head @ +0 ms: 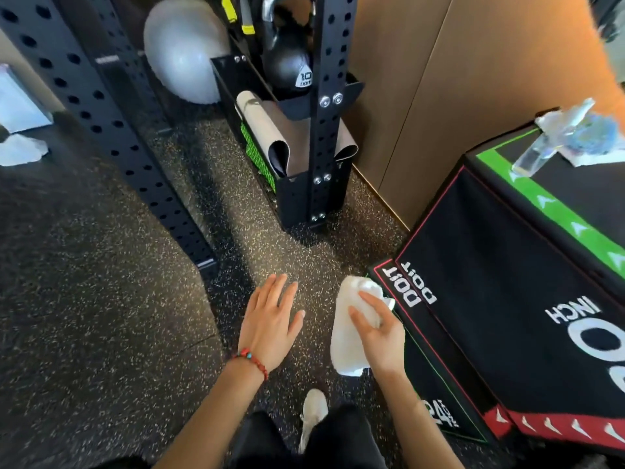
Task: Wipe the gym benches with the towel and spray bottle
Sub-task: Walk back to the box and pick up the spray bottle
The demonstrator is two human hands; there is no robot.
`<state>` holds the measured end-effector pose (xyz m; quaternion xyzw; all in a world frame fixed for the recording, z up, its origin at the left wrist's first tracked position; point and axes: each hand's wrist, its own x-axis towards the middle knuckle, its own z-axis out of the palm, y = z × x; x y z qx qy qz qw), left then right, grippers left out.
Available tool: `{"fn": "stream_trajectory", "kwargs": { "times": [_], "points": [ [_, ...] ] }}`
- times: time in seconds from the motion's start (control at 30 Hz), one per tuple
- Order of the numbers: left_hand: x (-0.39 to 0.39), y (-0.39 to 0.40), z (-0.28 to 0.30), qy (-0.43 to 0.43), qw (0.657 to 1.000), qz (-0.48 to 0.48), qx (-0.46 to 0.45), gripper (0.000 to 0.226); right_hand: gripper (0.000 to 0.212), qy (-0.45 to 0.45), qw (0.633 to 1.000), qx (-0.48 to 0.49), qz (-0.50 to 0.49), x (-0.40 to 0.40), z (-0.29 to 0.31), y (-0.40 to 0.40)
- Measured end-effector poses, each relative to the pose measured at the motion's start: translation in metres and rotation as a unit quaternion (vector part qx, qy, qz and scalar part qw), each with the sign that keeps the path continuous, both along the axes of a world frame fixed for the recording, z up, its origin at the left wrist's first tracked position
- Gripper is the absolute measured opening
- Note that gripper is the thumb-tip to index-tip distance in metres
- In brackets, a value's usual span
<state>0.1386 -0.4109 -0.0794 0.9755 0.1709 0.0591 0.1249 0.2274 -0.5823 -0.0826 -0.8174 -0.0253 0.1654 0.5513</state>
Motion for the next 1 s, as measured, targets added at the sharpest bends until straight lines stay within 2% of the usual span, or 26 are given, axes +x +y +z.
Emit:
{"fn": "stream_trajectory", "kwargs": {
  "times": [0.2, 0.47, 0.67, 1.0],
  "points": [
    [0.088, 0.014, 0.013, -0.001, 0.999, -0.046, -0.018, 0.05, 0.027, 0.008, 0.998, 0.013, -0.057, 0.069, 0.012, 0.01],
    [0.212, 0.016, 0.029, -0.036, 0.979, -0.202, 0.0, 0.047, 0.029, -0.015, 0.98, 0.018, -0.199, 0.133, 0.022, 0.005],
    [0.297, 0.011, 0.04, -0.048, 0.944, -0.327, -0.015, 0.047, 0.026, -0.041, 0.939, 0.025, -0.341, 0.168, 0.037, 0.001],
    [0.377, -0.019, 0.072, -0.1, 0.892, -0.435, -0.074, 0.046, 0.03, -0.125, 0.87, 0.039, -0.475, 0.202, 0.081, -0.012]
  ]
}}
